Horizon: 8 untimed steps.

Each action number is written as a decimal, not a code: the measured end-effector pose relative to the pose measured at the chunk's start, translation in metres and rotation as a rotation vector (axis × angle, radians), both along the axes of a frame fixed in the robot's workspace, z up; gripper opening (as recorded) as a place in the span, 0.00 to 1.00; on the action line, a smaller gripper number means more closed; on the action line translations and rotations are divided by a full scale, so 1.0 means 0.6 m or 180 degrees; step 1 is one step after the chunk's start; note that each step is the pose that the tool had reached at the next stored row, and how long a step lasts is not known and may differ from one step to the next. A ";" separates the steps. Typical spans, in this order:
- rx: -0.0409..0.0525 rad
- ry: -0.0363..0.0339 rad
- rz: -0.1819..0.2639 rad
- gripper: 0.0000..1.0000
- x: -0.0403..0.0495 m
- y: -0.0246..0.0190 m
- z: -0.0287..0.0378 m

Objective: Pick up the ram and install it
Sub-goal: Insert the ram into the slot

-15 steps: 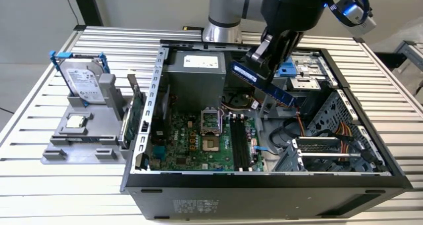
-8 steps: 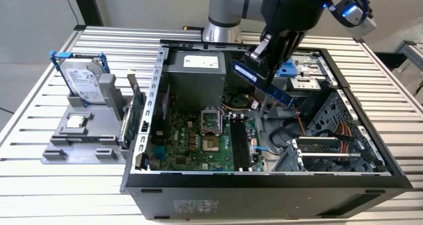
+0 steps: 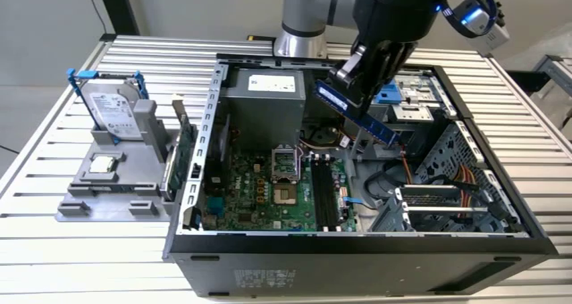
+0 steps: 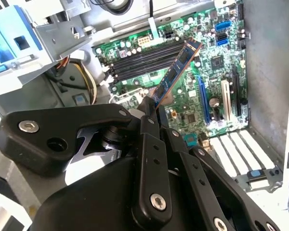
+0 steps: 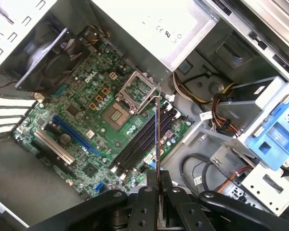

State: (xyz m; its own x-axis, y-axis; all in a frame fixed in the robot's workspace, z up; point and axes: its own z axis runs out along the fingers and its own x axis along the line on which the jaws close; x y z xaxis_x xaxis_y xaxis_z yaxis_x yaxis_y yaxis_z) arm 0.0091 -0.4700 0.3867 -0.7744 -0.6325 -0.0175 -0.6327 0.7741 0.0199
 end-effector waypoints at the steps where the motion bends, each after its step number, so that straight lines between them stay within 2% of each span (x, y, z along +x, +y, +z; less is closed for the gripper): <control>1: 0.0000 0.0000 -0.0016 0.00 0.000 0.0000 0.000; 8: 0.0000 0.0000 -0.0137 0.00 0.000 0.0000 0.000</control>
